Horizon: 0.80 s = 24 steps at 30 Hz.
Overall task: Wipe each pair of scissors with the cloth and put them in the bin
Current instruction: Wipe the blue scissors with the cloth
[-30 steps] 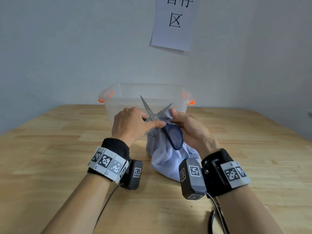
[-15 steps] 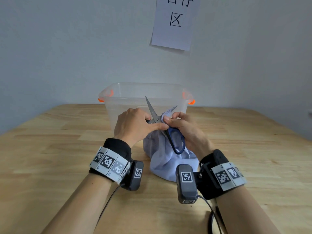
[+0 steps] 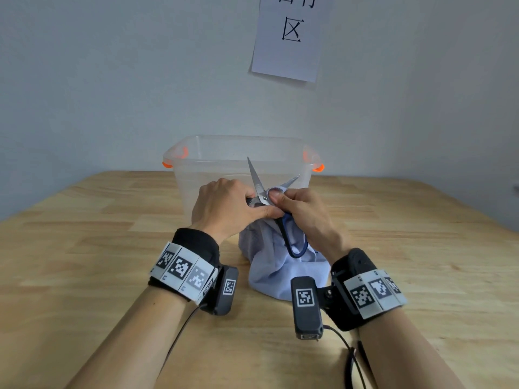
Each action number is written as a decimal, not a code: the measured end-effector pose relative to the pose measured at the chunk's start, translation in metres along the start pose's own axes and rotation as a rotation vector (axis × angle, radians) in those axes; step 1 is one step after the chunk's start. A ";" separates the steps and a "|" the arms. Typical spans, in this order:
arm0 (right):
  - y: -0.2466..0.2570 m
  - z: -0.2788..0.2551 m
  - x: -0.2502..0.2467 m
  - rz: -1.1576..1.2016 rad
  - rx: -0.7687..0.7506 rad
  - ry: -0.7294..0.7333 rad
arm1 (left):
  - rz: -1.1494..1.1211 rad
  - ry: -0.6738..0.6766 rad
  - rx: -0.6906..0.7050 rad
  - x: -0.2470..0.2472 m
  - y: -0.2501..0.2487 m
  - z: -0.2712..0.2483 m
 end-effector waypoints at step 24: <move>-0.002 0.000 -0.002 0.111 -0.047 -0.193 | 0.025 0.021 -0.013 0.004 0.007 -0.002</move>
Point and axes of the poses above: each hand's wrist, its own z-axis towards the middle knuckle, its own x-axis out of the palm, y = z × x, the point moved 7 cm from there along z, towards the middle knuckle, and after that the axes turned 12 degrees about -y, right-handed, at the moved point
